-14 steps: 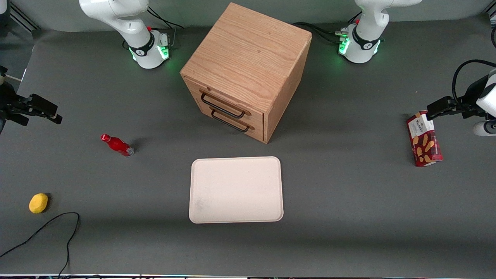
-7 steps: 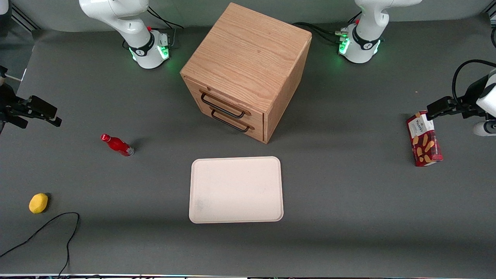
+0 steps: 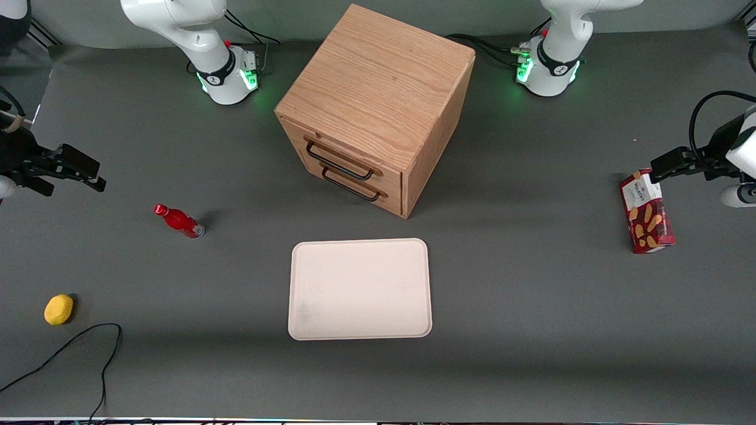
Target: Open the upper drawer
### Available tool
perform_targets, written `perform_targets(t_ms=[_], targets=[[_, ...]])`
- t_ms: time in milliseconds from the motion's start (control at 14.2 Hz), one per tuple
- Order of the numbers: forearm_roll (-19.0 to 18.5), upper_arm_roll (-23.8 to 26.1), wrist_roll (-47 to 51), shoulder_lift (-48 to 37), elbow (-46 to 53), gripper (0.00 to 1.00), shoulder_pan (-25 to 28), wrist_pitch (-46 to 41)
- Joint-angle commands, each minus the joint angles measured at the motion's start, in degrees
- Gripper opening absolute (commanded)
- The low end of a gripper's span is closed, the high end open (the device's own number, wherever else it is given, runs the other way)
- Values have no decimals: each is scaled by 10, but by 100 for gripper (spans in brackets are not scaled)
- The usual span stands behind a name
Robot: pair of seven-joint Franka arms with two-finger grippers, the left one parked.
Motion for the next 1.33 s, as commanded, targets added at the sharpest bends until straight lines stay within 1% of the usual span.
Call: perform_targets(t_ms=[0,351,491,702,912,982,1123,1263], targets=[[1,27,-9,4,0,100,-18,23],[-1,76,-12,52,1,100,-5,101],[-3,81,-10,77,13,100,18,102],[-7,113,-16,96,18,100,36,102],[-9,157,-16,102,17,100,47,102],[-21,170,-16,104,17,100,51,102],[-80,191,-16,106,15,100,71,100],[-117,218,-16,112,15,100,86,94]])
